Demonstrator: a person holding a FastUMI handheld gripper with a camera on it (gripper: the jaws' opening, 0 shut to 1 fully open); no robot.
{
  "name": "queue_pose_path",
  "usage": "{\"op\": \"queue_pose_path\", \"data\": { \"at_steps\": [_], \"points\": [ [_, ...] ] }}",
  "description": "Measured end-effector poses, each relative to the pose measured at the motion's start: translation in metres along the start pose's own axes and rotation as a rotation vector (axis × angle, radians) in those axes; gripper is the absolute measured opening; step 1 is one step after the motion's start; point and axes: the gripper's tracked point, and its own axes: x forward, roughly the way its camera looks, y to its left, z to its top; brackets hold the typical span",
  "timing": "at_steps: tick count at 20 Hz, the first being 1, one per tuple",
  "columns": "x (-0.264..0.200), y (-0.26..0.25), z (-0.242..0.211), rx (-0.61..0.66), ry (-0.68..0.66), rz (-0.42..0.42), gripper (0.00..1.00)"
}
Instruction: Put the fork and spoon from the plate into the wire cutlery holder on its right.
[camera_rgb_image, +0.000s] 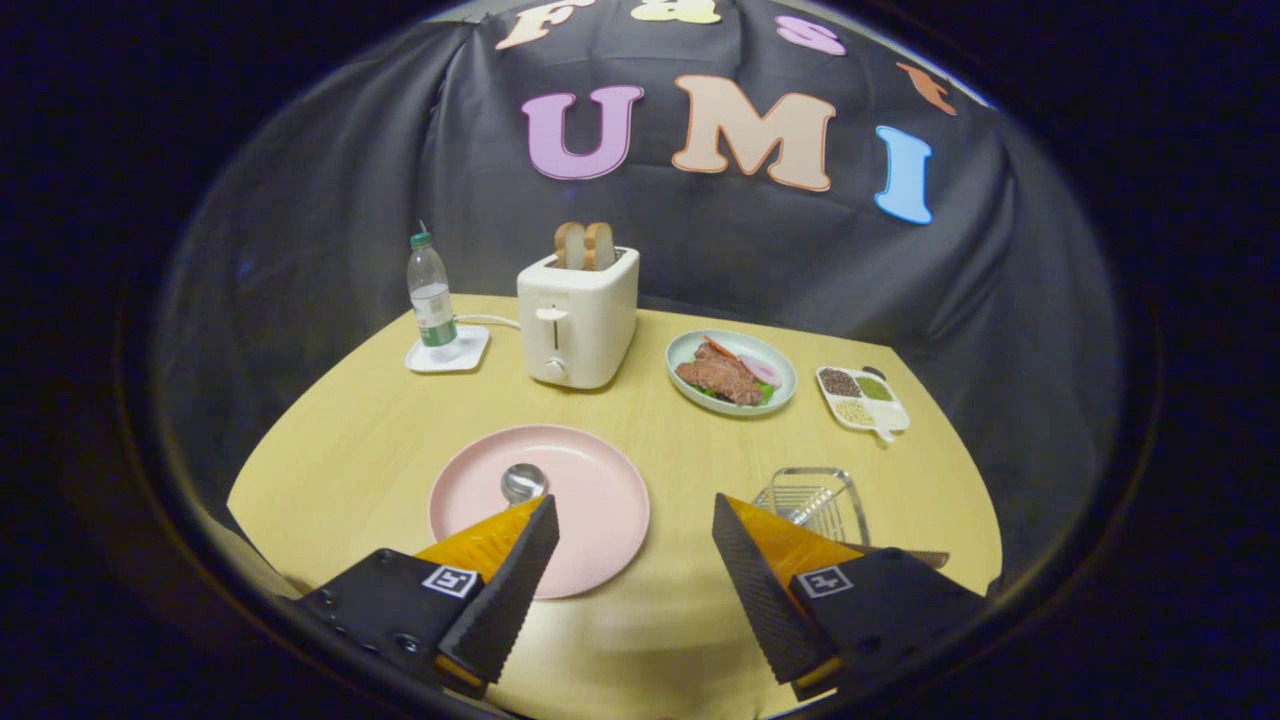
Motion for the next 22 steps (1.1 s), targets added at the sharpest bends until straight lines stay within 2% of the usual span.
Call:
{"op": "queue_pose_path", "data": {
  "at_steps": [7, 12, 22],
  "points": [
    [0.027, 0.058, -0.048, 0.041, 0.06, 0.013, 0.99],
    [0.041, 0.083, -0.077, -0.016, 0.149, 0.045, 0.99],
    [0.055, 0.096, -0.099, -0.044, 0.269, 0.081, 0.29]
  ]
}}
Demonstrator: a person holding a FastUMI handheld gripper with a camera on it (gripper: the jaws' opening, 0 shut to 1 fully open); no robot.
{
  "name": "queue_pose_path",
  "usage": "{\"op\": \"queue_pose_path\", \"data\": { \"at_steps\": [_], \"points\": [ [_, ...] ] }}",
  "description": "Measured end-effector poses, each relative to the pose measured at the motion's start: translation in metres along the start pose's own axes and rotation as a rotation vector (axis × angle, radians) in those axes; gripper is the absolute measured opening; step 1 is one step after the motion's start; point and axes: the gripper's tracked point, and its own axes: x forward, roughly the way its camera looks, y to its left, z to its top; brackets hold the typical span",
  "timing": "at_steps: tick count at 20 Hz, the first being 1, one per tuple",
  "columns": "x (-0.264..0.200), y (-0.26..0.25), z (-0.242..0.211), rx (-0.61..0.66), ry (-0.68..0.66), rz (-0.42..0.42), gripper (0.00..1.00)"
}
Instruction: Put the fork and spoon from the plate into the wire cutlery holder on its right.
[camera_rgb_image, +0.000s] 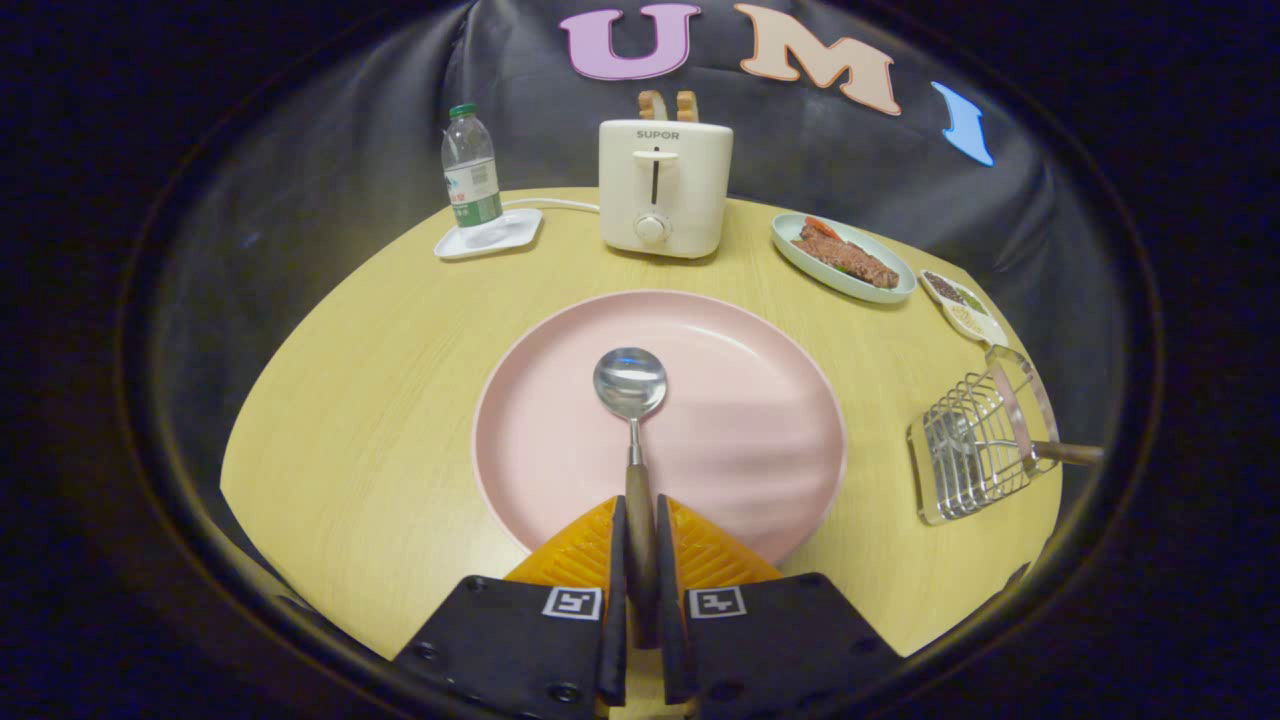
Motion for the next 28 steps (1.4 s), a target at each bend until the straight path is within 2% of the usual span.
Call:
{"op": "queue_pose_path", "data": {
  "at_steps": [3, 6, 11, 20, 25, 28],
  "points": [
    [-0.008, 0.002, 0.001, -0.072, 0.017, 0.015, 0.08],
    [-0.027, 0.0, 0.013, -0.166, -0.002, 0.032, 0.08],
    [-0.063, -0.037, 0.039, -0.174, -0.028, 0.028, 0.08],
    [-0.129, -0.169, 0.077, -0.091, -0.039, -0.021, 0.08],
    [-0.15, -0.261, 0.063, -0.109, 0.031, -0.111, 0.08],
    [-0.152, -0.287, 0.047, -0.114, 0.091, -0.116, 0.08]
  ]
}}
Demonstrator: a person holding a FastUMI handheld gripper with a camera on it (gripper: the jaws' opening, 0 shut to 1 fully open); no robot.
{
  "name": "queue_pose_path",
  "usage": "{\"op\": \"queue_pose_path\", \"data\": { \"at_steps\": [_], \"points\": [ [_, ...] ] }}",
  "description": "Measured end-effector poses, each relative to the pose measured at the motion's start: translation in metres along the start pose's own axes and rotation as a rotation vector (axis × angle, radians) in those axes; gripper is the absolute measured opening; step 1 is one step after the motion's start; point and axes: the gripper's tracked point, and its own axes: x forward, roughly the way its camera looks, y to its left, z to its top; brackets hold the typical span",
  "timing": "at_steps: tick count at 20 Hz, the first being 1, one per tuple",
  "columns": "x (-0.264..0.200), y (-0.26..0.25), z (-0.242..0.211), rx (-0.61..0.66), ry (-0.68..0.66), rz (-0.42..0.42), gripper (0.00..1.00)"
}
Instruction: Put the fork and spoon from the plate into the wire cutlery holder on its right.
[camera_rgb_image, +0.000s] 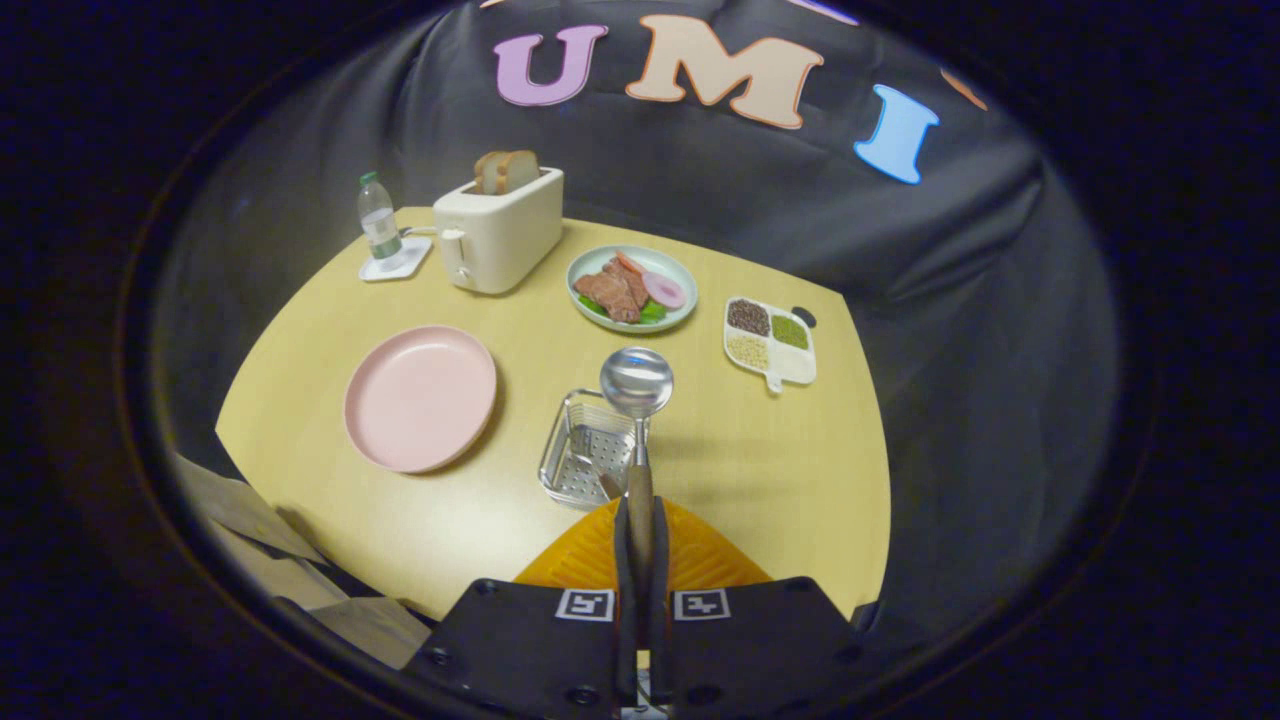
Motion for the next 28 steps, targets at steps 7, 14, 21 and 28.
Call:
{"op": "queue_pose_path", "data": {
  "at_steps": [7, 14, 21, 28],
  "points": [
    [0.011, 0.006, -0.021, -0.117, 0.11, 0.061, 0.08],
    [0.016, 0.016, 0.002, -0.118, 0.094, 0.105, 0.17],
    [-0.008, 0.025, 0.05, -0.042, -0.116, 0.065, 0.73],
    [-0.104, 0.058, 0.124, 0.194, -0.692, -0.007, 0.98]
  ]
}}
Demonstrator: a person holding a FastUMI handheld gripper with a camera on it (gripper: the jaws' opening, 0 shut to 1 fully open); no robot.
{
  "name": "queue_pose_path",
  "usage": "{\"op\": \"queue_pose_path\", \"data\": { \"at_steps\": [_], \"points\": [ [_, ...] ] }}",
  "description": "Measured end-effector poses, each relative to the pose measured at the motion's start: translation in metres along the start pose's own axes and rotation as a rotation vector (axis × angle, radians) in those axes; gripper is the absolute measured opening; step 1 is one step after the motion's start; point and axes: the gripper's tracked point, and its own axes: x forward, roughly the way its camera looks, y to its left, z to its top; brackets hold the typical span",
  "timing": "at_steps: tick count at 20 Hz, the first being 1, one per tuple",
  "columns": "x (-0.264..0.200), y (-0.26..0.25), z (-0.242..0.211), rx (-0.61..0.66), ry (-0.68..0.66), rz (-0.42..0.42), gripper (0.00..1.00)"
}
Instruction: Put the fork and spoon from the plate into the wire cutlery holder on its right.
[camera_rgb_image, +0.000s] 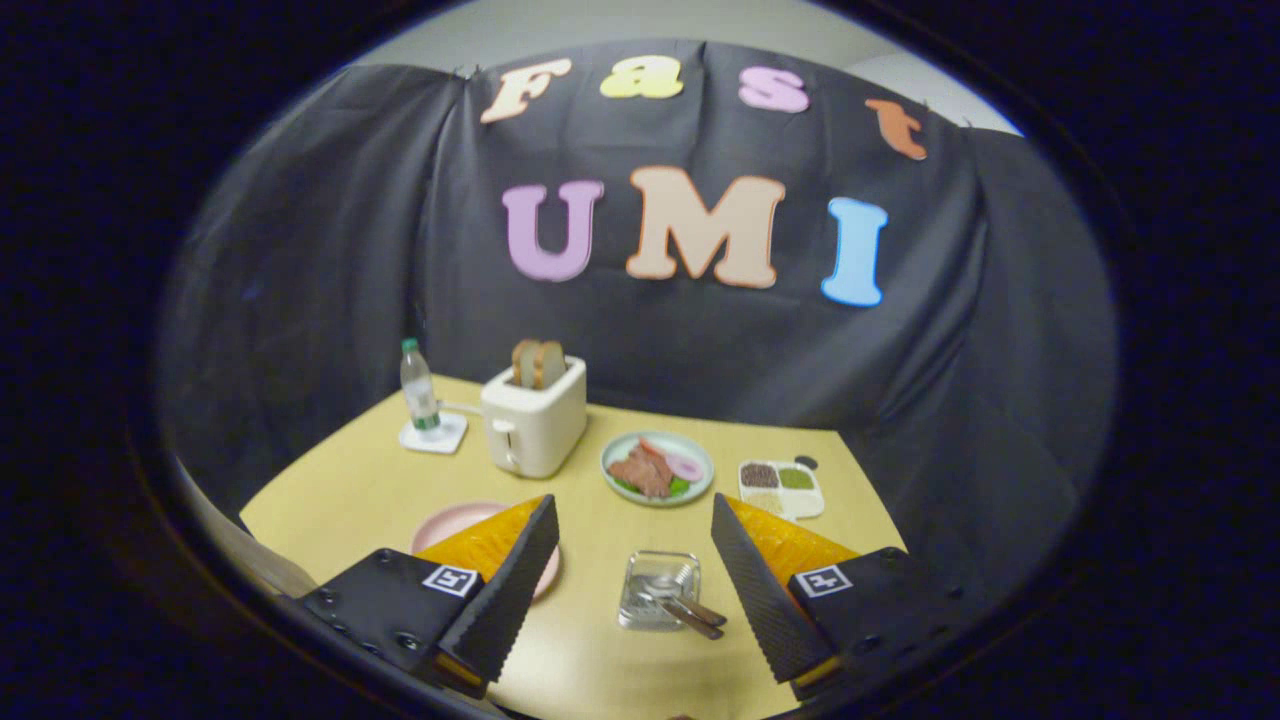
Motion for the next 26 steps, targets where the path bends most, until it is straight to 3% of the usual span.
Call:
{"op": "queue_pose_path", "data": {
  "at_steps": [5, 13, 26],
  "points": [
    [-0.04, 0.016, 0.038, 0.112, -0.241, -0.071, 0.98],
    [-0.074, 0.012, 0.057, 0.132, -0.419, -0.14, 0.98],
    [-0.076, 0.017, 0.054, 0.1, -0.444, -0.123, 0.98]
  ]
}}
